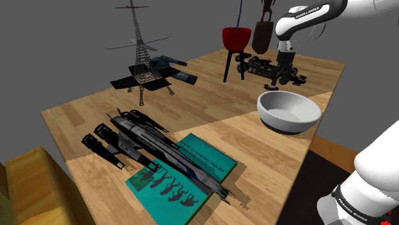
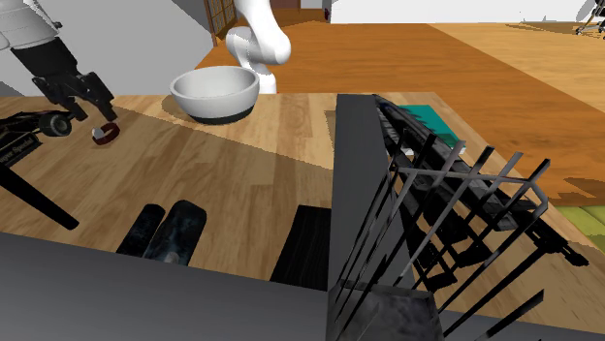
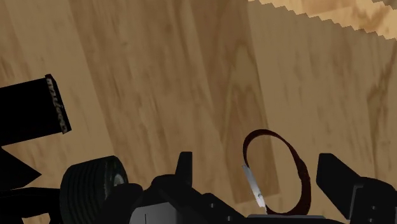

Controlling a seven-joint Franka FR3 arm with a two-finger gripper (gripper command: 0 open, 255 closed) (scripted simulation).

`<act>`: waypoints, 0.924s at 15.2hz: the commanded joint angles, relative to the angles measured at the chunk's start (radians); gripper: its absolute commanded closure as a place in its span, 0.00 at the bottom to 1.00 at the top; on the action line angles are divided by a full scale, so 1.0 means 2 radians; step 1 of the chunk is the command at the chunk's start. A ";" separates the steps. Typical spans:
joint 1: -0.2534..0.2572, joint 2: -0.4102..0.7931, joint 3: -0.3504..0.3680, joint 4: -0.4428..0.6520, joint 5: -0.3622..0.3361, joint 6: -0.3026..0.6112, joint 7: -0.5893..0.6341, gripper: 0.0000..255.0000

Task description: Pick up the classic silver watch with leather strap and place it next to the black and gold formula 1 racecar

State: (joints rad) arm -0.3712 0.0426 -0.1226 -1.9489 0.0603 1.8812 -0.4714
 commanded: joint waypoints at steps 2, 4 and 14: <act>0.000 0.000 0.000 0.000 0.000 0.000 0.000 0.00; -0.001 -0.003 -0.001 0.031 -0.001 -0.033 0.001 0.00; -0.002 -0.003 -0.001 0.060 -0.002 -0.063 0.001 0.00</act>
